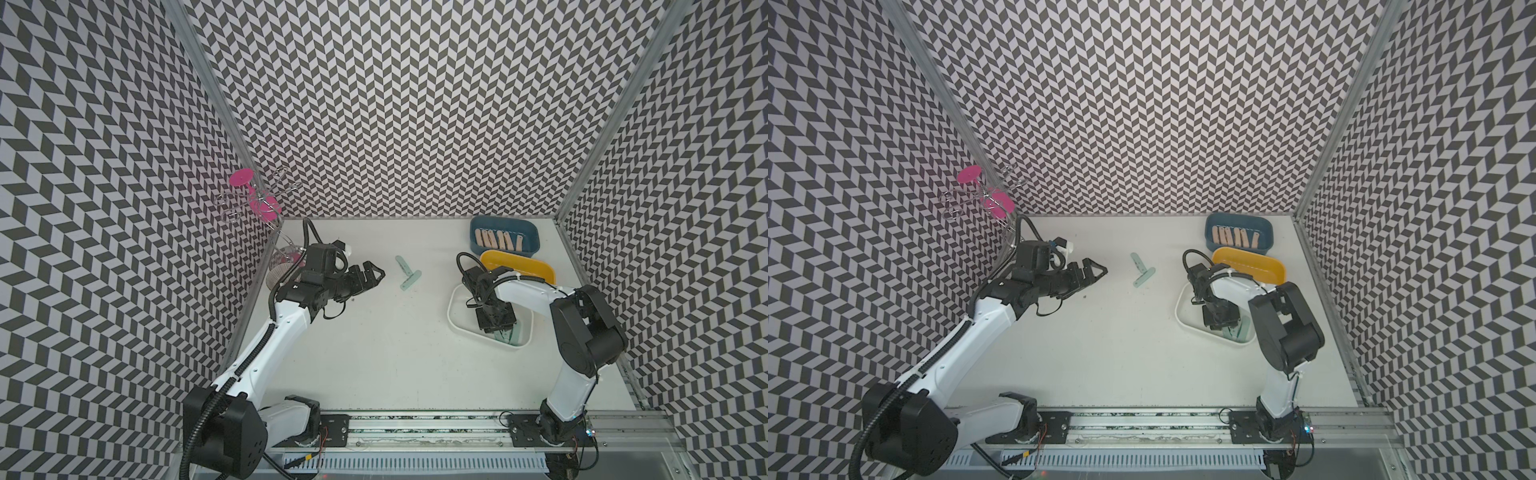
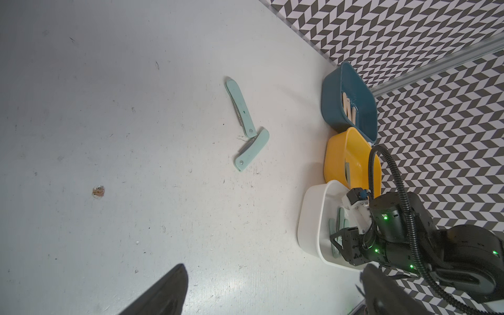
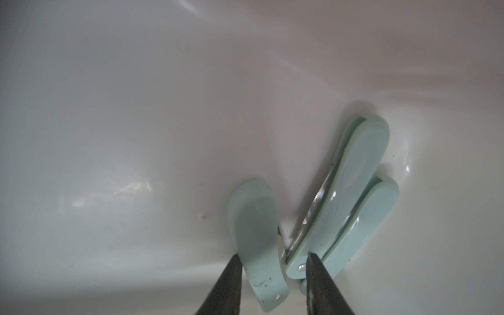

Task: Place the fruit knives into the storage box by color
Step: Adjust the fruit knife in the storage box.

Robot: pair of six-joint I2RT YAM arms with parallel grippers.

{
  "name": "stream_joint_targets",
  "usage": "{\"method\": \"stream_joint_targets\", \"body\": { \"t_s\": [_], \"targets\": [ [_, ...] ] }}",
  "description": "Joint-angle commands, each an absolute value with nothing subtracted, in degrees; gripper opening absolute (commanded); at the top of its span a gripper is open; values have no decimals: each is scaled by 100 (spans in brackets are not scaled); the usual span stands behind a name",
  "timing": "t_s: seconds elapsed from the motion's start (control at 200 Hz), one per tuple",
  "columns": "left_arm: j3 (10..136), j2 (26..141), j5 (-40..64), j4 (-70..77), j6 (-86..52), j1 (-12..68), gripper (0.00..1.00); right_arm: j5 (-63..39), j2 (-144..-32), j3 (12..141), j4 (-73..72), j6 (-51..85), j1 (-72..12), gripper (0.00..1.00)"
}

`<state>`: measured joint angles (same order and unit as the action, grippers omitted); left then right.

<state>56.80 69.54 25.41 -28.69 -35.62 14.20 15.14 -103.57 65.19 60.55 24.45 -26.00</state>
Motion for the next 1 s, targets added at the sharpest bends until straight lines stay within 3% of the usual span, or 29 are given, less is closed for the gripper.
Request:
{"method": "stream_joint_targets", "body": {
  "t_s": [0.0, 0.491, 0.992],
  "targets": [
    [5775, 6961, 2601, -2786, -3503, 1380, 100, 1454, -10137, 6748, 5880, 2590, -2568, 37],
    [5732, 6934, 2638, -2742, -3600, 1389, 100, 394, -10348, 7398, 5556, 2275, -2814, 32],
    [5674, 6899, 2655, -2725, -3665, 1397, 100, -491, -9884, 6357, 5370, 1910, -3776, 29]
  ]
}}
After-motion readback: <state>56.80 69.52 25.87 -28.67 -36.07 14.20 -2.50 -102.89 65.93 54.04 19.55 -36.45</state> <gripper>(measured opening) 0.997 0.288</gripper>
